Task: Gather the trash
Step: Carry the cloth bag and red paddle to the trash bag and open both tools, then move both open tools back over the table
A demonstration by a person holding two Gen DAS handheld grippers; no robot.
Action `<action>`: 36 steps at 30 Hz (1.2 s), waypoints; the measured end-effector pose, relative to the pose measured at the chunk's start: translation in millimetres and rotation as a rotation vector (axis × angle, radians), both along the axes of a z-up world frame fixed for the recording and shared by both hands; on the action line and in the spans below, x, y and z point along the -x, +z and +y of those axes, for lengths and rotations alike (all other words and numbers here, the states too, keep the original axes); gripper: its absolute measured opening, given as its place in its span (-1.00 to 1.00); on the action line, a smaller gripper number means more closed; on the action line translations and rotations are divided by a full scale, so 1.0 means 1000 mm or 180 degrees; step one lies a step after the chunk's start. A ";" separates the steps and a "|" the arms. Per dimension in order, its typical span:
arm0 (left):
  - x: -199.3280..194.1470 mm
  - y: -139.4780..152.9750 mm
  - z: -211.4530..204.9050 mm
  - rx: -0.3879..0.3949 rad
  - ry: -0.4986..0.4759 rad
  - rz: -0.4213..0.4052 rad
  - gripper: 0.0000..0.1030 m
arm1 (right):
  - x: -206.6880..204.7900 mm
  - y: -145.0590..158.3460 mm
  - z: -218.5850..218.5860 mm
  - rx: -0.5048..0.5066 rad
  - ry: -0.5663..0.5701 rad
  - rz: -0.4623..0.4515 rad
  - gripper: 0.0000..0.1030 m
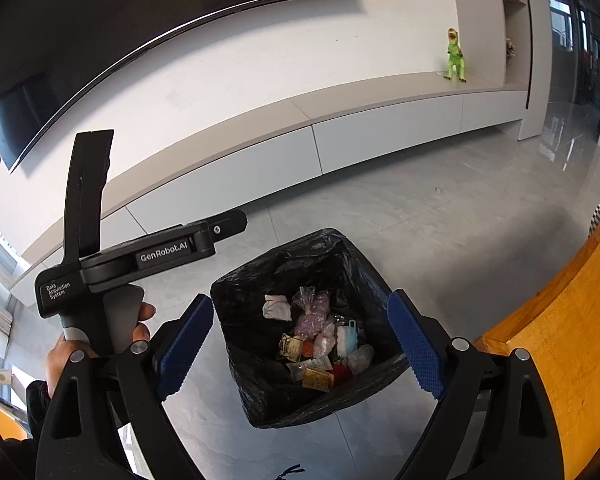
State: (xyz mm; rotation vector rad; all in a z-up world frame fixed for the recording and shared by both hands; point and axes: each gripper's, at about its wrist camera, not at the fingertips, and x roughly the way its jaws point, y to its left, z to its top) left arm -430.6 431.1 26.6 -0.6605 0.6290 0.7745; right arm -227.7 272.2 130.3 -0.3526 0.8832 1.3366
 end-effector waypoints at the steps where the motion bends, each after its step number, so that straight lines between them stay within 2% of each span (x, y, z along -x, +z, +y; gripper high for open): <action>1: 0.000 0.001 -0.001 -0.0005 -0.0037 0.0007 0.90 | -0.002 0.000 -0.002 -0.0014 -0.0013 0.0004 0.73; 5: -0.014 0.010 -0.013 -0.0029 -0.0171 0.0026 0.90 | -0.017 0.006 -0.023 -0.0091 -0.0131 0.0013 0.73; 11: -0.062 0.019 -0.046 -0.0069 -0.0564 0.0058 0.90 | -0.051 0.009 -0.070 -0.0151 -0.0451 0.0009 0.73; 19: -0.142 0.024 -0.108 -0.0040 -0.1300 0.0050 0.90 | -0.113 0.008 -0.157 -0.0041 -0.1092 -0.0184 0.73; 28: -0.241 0.023 -0.183 0.0070 -0.2035 0.0157 0.90 | -0.190 -0.009 -0.254 0.0157 -0.1785 -0.0119 0.73; 36: -0.321 0.029 -0.245 -0.0073 -0.2493 0.0273 0.90 | -0.269 -0.021 -0.342 0.0219 -0.2535 -0.0034 0.73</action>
